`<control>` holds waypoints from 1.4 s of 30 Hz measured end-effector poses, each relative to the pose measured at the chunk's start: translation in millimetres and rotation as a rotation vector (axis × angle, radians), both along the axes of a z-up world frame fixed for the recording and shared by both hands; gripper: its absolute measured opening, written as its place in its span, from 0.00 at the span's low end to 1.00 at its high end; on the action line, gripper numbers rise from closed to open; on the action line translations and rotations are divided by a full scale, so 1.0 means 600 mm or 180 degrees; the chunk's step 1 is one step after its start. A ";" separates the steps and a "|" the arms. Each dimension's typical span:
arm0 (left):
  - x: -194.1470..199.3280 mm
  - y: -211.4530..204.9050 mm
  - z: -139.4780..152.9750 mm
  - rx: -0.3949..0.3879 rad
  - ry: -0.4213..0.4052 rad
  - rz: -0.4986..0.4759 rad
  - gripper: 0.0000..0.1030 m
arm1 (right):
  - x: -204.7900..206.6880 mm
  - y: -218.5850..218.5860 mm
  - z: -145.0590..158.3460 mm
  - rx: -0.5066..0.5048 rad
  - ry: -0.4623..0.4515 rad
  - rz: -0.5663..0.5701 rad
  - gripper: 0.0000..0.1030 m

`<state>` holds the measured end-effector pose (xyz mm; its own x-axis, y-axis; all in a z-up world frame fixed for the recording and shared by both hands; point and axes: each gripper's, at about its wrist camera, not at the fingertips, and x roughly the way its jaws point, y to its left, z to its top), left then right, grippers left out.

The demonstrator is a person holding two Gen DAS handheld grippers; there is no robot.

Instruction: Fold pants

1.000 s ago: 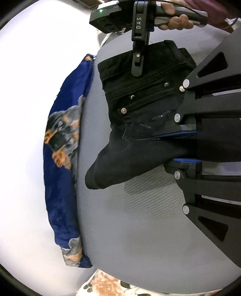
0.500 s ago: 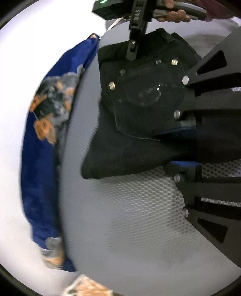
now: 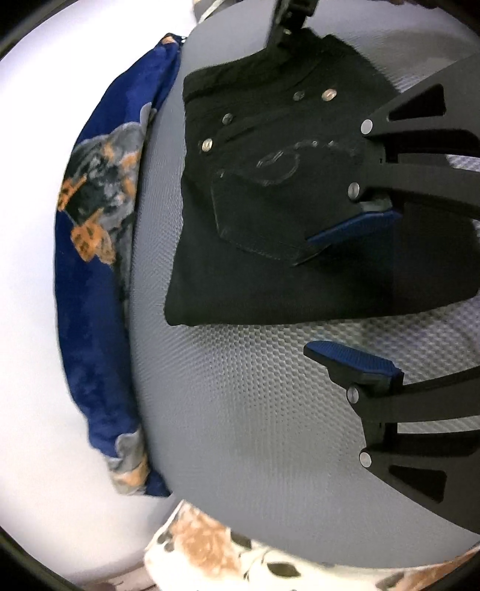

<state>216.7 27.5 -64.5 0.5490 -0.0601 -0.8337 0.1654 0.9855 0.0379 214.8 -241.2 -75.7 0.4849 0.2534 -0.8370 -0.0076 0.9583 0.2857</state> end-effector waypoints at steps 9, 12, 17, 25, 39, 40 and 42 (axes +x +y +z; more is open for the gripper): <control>-0.090 -0.018 0.053 0.0026 -0.0229 0.0091 0.54 | -0.091 0.040 0.087 -0.0214 -0.0549 -0.0041 0.66; -0.118 -0.021 0.064 0.0003 -0.0266 0.0125 0.54 | -0.117 0.061 0.097 -0.0271 -0.0629 -0.0035 0.69; -0.158 -0.025 0.075 0.0044 -0.0292 0.0144 0.54 | -0.152 0.096 0.093 -0.0436 -0.0690 0.0010 0.74; -0.193 -0.018 0.082 0.0017 -0.0318 0.0229 0.54 | -0.191 0.119 0.091 -0.0557 -0.0767 0.0037 0.82; -0.225 -0.022 0.093 0.0110 -0.0448 0.0186 0.54 | -0.217 0.143 0.087 -0.0538 -0.0724 0.0112 0.83; -0.226 -0.023 0.094 0.0107 -0.0449 0.0178 0.54 | -0.219 0.144 0.087 -0.0539 -0.0725 0.0115 0.83; -0.228 -0.024 0.094 0.0096 -0.0442 0.0155 0.54 | -0.220 0.145 0.086 -0.0544 -0.0711 0.0121 0.83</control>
